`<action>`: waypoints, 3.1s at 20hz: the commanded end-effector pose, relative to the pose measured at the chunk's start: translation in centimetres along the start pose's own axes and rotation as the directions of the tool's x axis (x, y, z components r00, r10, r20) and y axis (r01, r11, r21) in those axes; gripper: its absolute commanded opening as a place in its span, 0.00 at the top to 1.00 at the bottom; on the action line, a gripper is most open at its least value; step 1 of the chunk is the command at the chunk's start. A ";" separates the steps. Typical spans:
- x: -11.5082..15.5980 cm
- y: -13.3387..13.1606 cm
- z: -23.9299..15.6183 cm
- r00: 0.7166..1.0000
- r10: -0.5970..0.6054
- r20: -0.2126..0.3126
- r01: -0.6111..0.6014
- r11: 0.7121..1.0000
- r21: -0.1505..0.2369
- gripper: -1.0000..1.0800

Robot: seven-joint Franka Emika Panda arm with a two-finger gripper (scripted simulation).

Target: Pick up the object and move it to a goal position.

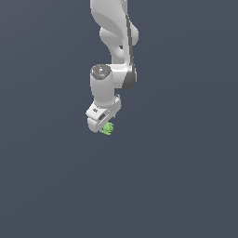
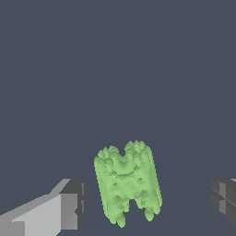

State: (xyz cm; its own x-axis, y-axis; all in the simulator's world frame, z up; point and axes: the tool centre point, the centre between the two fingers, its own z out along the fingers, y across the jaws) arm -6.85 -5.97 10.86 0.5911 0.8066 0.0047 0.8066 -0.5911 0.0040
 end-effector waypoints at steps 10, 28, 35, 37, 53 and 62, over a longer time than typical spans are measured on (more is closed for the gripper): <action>-1.9 -0.8 1.4 0.983 -0.182 0.004 0.182 0.983 0.004 0.04; -2.3 -1.0 4.5 0.978 -0.210 0.004 0.210 0.978 0.005 0.04; -2.3 -1.0 6.6 0.977 -0.212 0.004 0.212 0.977 0.005 0.04; -2.3 -1.0 6.7 0.977 -0.212 0.004 0.212 0.977 0.005 0.04; -2.0 -0.6 6.1 0.977 -0.212 0.003 0.212 0.977 0.003 1.00; -0.6 1.4 2.5 0.977 -0.212 0.002 0.212 0.977 0.003 1.00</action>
State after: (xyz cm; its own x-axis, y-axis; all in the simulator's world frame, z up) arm -6.61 -7.31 7.52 0.4068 0.9135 0.0011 0.9135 -0.4068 0.0012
